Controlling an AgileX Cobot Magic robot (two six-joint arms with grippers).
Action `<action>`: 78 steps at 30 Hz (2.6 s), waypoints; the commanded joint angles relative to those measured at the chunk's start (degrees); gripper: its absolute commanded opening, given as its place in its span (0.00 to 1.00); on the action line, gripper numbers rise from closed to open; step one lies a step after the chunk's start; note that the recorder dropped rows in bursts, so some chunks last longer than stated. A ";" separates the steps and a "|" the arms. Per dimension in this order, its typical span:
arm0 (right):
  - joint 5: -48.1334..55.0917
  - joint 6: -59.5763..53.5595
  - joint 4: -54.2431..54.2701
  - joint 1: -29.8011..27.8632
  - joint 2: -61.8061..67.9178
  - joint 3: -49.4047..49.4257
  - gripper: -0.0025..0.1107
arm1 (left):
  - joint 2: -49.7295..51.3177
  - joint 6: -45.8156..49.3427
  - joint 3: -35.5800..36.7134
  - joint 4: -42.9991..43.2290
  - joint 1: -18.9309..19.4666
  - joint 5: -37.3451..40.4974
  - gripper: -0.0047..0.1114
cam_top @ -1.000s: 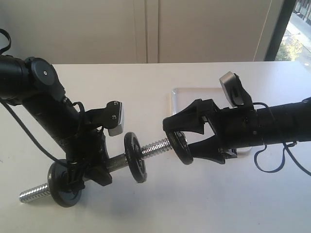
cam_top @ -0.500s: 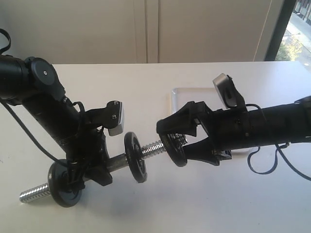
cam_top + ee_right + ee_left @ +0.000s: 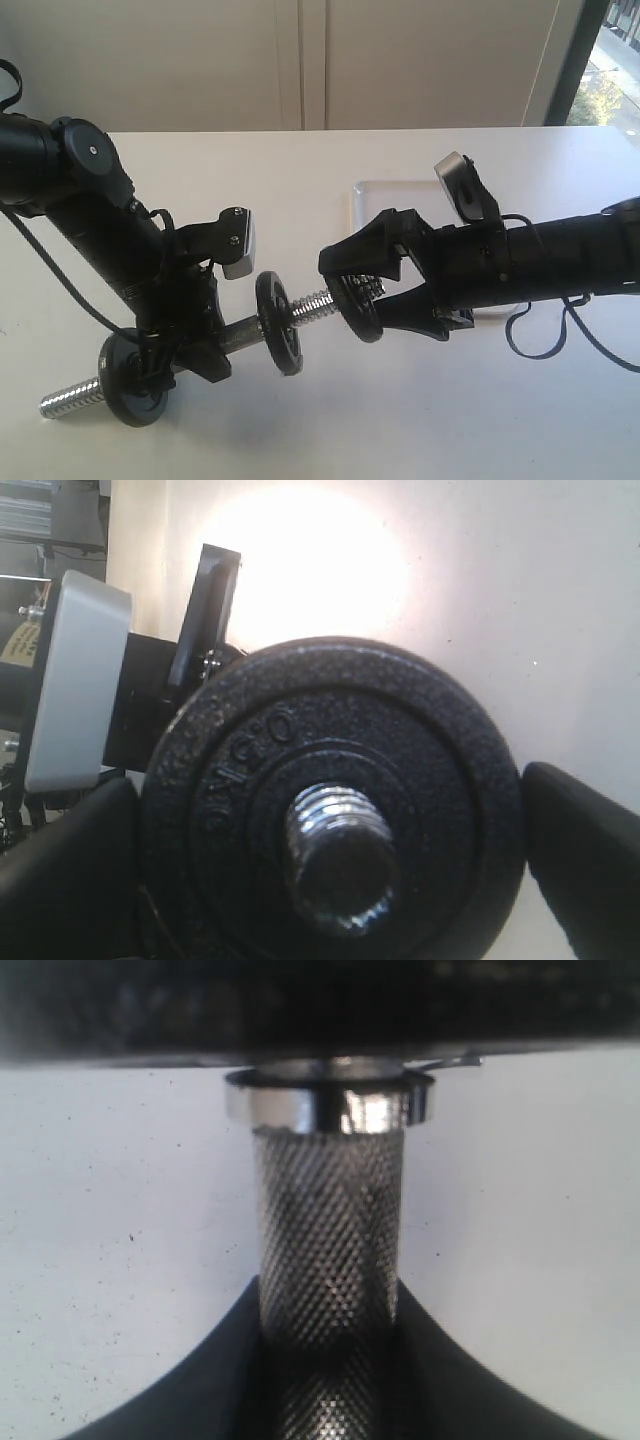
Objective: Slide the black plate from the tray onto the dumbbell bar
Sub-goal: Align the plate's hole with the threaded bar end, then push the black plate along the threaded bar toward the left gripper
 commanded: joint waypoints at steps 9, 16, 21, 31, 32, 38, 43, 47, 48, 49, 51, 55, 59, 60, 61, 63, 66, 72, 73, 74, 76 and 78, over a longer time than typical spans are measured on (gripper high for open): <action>1.65 -2.20 2.50 -0.01 -0.63 0.14 0.02 | -3.32 -0.26 -1.37 -7.31 -0.26 3.34 0.04; -0.25 -2.20 2.50 2.58 -0.55 0.14 0.02 | -3.32 -0.26 -1.37 -7.31 -0.26 3.34 0.04; -3.48 -2.20 2.76 4.55 -0.55 0.14 0.02 | -3.32 -0.26 -1.37 -7.31 -0.26 3.34 0.04; -4.21 -3.84 5.91 5.82 0.33 0.14 0.02 | -3.32 -0.26 -1.37 -7.31 -0.26 3.34 0.04; -4.21 -4.30 6.03 6.00 0.66 0.14 0.02 | -3.32 -0.26 -1.37 -7.31 -0.26 3.34 0.04; -4.07 -5.47 8.84 8.12 3.69 0.14 0.02 | -3.32 -0.26 -1.37 -7.81 -0.26 3.22 0.04; -1.83 -8.21 9.32 9.48 5.41 0.14 0.02 | -3.32 -0.26 -1.37 -7.93 -0.26 3.33 0.04; -1.36 -8.33 9.32 10.04 6.18 0.01 0.02 | -3.32 -0.26 -1.37 -8.07 -0.26 3.33 0.04; -1.36 -8.33 9.32 10.02 6.28 0.01 0.02 | -3.32 -0.26 -1.37 -8.07 -0.26 3.33 0.04; -1.36 -8.33 9.32 10.02 6.28 0.01 0.02 | -3.32 -0.26 -1.37 -8.16 -0.26 3.33 0.04; -1.25 -8.33 9.32 10.02 6.27 0.01 0.02 | -3.32 -0.26 -1.37 -8.16 -0.26 3.33 0.04; -1.25 -8.33 9.32 10.02 6.27 0.01 0.02 | -3.32 -0.26 -1.37 -8.16 -0.26 3.33 0.04; -1.25 -8.46 9.32 10.02 6.27 -0.09 0.02 | -3.32 -0.26 -1.37 -8.16 -0.26 3.33 0.04; -1.25 -8.46 9.32 10.02 6.27 -0.09 0.03 | -3.32 -0.26 -1.37 -8.16 -0.26 3.33 0.04; -1.25 -8.46 9.32 10.02 6.27 -0.09 0.05 | -3.32 -0.26 -1.37 -8.16 -0.26 3.33 0.04; -1.25 -8.46 9.32 10.02 6.27 -0.09 0.12 | -3.32 -0.14 -1.37 -8.14 -0.26 3.33 0.04; -1.25 -8.57 9.32 10.02 6.27 -0.09 0.32 | -3.32 -0.14 -1.37 -8.14 -0.26 3.33 0.04; -1.25 -8.69 9.32 10.02 6.27 -0.09 0.90 | -3.32 -0.14 -1.37 -8.14 -0.26 3.33 0.04; -1.36 -8.86 9.32 10.02 6.27 -0.09 0.95 | -3.32 -0.14 -1.37 -8.14 -0.26 3.33 0.04; -1.36 -8.86 9.32 10.02 6.27 -0.09 0.95 | -3.32 -0.14 -1.37 -8.14 -0.26 3.33 0.04; -1.64 -8.76 9.32 10.02 6.27 -0.09 0.95 | -3.32 -0.14 -1.37 -8.14 -0.26 3.33 0.04; -1.75 -8.76 9.32 10.02 6.27 -0.09 0.95 | -3.32 -0.14 -1.37 -8.14 -0.26 3.33 0.04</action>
